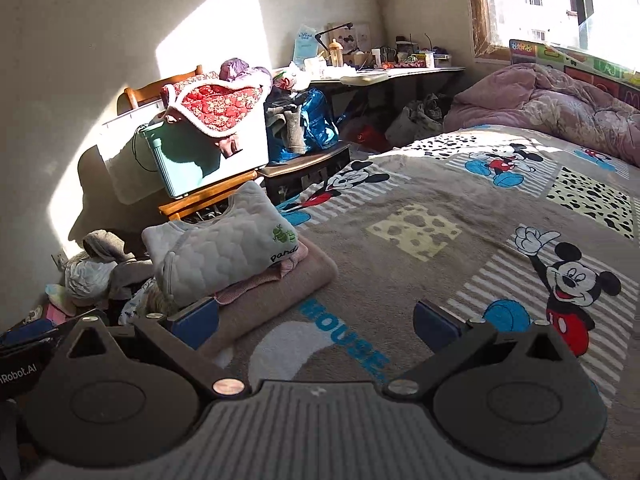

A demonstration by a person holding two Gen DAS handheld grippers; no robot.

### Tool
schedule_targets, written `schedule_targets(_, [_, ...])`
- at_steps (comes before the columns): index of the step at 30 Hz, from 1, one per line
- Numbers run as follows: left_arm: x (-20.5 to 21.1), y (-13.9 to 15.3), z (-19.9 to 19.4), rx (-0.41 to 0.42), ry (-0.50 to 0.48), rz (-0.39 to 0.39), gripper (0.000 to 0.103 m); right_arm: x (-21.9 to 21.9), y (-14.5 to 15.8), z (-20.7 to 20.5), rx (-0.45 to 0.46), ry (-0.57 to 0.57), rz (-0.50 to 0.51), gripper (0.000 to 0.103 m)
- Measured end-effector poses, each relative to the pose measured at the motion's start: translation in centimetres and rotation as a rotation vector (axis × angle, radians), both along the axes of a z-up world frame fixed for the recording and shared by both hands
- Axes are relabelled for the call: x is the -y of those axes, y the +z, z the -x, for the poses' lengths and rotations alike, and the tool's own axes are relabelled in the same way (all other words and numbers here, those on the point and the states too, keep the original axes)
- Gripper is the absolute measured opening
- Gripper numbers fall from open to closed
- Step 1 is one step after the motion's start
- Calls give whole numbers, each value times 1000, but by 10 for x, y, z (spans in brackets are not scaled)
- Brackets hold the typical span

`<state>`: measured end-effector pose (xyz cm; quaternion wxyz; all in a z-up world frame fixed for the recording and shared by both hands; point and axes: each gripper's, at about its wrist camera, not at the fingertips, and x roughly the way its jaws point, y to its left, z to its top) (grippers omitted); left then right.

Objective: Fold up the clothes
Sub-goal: 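Set the sweatshirt on top of the folded clothes and open both grippers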

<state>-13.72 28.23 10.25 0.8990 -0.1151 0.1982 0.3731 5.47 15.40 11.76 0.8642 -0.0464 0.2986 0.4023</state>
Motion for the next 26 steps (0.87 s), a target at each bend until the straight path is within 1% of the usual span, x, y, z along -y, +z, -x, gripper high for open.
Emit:
schedule_targets(3, [16, 9, 12, -39, 87, -122, 103, 10, 9, 17, 27, 9, -12, 103])
schedule_targets(4, [19, 12, 15, -52, 107, -140, 103, 12, 12, 22, 31, 16, -22, 103])
schedule_targets(5, [20, 14, 18, -56, 115, -141, 103, 14, 14, 26, 33, 23, -30, 103])
schedule_targets(8, [19, 19, 24, -66, 104, -98, 103, 17, 21, 37, 33, 38, -50, 103])
schedule_targets(10, [18, 22, 25, -79, 107, -94, 103, 18, 24, 43, 29, 42, -66, 103])
schedule_targets(14, [20, 23, 24, -107, 110, -107, 103, 20, 25, 50, 21, 44, -85, 103])
schedule_targets(18, [23, 24, 25, -116, 89, -97, 103, 23, 25, 54, 10, 47, -99, 103])
schedule_targets(23, [30, 26, 24, -122, 73, -108, 103, 27, 27, 58, 8, 51, -115, 103])
schedule_targets(26, [35, 26, 25, -119, 79, -136, 103, 31, 27, 58, 7, 51, -121, 103])
